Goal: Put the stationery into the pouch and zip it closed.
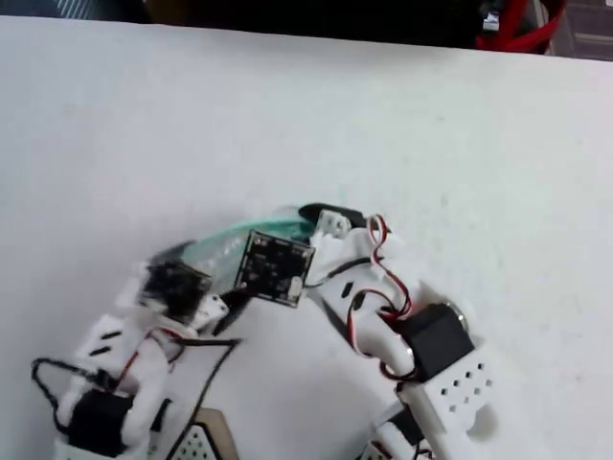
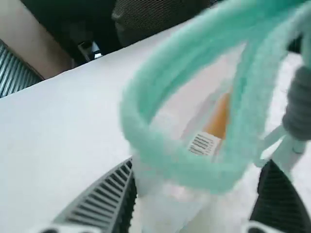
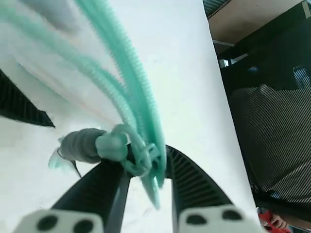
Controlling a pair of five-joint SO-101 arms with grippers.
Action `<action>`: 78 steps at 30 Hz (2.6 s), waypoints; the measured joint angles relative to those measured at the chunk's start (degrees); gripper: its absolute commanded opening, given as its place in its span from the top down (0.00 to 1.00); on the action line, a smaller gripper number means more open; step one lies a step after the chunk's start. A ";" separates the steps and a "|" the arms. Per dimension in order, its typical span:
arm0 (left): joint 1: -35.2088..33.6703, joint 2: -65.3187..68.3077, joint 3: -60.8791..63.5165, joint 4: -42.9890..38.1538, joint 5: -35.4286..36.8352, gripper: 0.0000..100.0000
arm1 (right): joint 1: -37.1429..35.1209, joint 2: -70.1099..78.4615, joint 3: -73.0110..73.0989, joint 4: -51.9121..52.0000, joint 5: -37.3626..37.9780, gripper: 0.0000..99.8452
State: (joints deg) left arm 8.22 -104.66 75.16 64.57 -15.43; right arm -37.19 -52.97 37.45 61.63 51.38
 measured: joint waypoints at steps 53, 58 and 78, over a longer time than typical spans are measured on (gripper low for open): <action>11.78 0.44 3.34 -11.78 5.27 0.77 | -3.52 3.78 -0.70 -7.21 -32.62 0.98; 11.25 0.09 3.60 -12.75 5.27 0.74 | -3.52 3.78 -0.70 -7.21 -32.62 0.98; 11.43 0.00 2.55 -13.01 5.27 0.95 | -3.52 2.99 0.26 -7.21 -32.70 0.98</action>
State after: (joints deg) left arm 19.65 -104.66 77.71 51.56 -10.15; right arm -40.70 -49.98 37.71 54.42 18.68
